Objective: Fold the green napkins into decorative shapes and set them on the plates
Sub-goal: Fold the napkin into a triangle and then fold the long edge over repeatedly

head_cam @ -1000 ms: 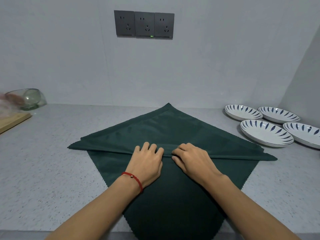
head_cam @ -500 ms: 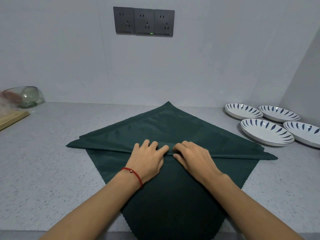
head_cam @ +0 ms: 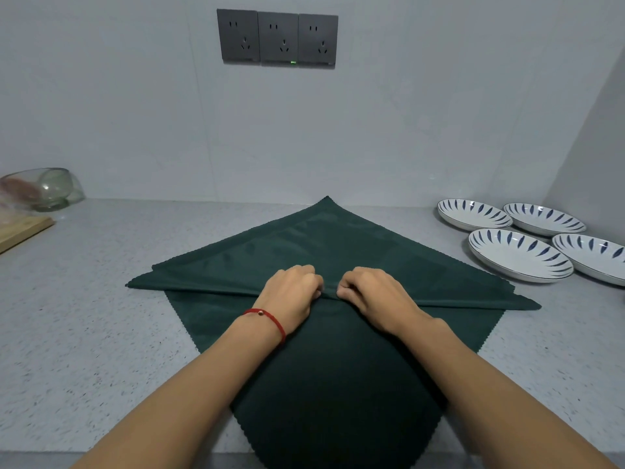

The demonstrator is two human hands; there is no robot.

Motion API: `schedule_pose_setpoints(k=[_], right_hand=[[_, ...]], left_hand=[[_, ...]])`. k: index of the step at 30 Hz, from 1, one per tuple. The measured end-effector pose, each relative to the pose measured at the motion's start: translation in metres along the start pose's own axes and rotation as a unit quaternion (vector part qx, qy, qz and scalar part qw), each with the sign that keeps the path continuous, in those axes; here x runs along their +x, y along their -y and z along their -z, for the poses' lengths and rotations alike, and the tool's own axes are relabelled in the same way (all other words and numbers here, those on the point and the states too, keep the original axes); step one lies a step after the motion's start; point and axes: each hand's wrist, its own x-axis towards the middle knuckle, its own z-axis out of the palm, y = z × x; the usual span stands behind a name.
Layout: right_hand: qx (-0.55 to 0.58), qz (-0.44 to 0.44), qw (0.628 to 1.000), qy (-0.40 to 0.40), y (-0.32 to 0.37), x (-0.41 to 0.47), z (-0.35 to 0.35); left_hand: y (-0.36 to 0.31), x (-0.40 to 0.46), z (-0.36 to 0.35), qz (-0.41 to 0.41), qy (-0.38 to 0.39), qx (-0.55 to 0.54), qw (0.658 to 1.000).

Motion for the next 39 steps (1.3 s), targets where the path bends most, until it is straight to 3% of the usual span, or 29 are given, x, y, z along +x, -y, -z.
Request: schedule_pose_setpoints(k=[12, 20, 26, 33, 39], right_hand=[[0.076, -0.014, 0.997, 0.018, -0.003, 0.008, 0.007], [-0.060, 0.080, 0.995, 0.016, 0.001, 0.001, 0.008], [-0.031, 0.070, 0.997, 0.015, 0.000, 0.006, 0.003], [0.033, 0.003, 0.997, 0.075, -0.007, 0.023, 0.010], [-0.073, 0.081, 0.994, 0.030, 0.000, 0.015, 0.016]], left_hand=[[-0.004, 0.007, 0.007, 0.004, 0.006, -0.041, 0.999], [-0.001, 0.005, 0.006, -0.043, 0.019, -0.004, 0.999], [-0.006, 0.013, 0.002, -0.036, 0.021, -0.004, 0.999], [-0.007, 0.022, 0.005, -0.010, 0.059, -0.045, 0.997], [-0.002, 0.029, 0.016, 0.019, 0.086, -0.109, 0.990]])
